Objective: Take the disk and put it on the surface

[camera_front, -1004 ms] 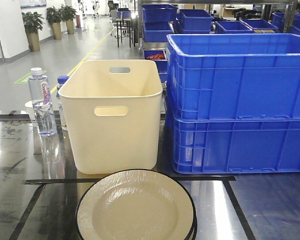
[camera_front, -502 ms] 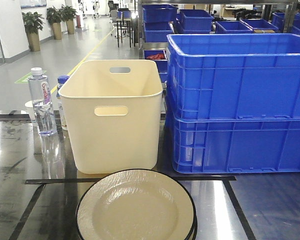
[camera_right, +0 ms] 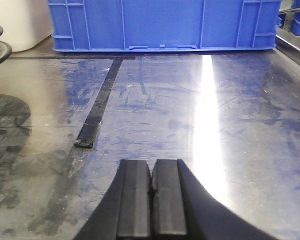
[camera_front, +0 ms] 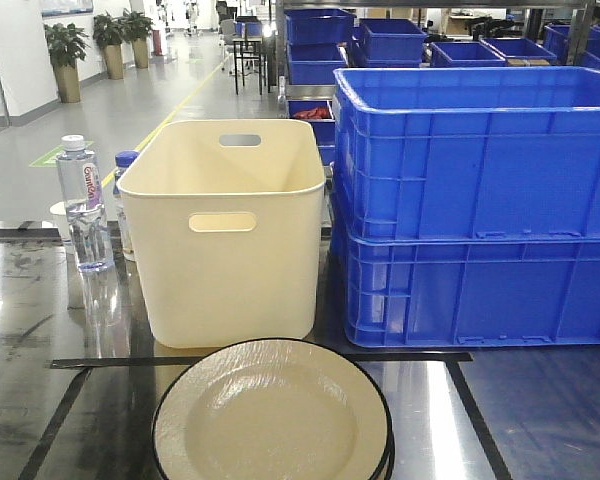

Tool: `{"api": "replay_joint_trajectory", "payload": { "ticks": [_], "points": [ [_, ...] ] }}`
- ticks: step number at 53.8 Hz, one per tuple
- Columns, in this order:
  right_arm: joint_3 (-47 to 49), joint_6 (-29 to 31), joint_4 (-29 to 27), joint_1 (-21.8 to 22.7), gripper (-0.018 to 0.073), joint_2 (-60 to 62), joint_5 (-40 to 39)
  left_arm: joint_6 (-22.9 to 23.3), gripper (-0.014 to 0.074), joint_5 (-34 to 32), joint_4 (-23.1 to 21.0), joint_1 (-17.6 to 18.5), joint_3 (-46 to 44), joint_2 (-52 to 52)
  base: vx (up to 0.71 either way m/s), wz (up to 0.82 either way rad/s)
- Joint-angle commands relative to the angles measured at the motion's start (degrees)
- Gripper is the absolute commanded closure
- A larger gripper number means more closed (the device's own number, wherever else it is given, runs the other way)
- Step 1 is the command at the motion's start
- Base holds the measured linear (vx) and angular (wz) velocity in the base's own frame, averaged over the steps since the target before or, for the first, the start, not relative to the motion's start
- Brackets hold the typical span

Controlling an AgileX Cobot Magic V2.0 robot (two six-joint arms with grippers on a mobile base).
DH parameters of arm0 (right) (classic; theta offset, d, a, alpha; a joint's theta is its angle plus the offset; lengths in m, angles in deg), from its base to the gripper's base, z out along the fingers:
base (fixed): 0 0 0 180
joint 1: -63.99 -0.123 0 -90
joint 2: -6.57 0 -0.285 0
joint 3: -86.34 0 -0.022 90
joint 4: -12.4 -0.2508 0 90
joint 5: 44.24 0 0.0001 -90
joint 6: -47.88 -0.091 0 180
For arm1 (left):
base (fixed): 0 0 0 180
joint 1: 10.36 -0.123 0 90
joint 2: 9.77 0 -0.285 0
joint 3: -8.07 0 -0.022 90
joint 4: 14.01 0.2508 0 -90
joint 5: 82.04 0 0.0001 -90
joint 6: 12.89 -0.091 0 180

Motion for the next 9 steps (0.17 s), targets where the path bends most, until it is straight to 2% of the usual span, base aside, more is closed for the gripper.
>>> {"api": "replay_joint_trajectory", "payload": {
  "ticks": [1,9],
  "points": [
    [-0.44,0.09,0.26,0.03,0.0567,0.56,-4.51,0.59,0.0595,-4.79,0.08,-0.03,-1.15,-0.71,0.00,0.00],
    [-0.44,0.09,0.26,0.03,0.0567,0.56,-4.51,0.59,0.0595,-4.79,0.08,-0.03,-1.15,-0.71,0.00,0.00]
  ]
}}
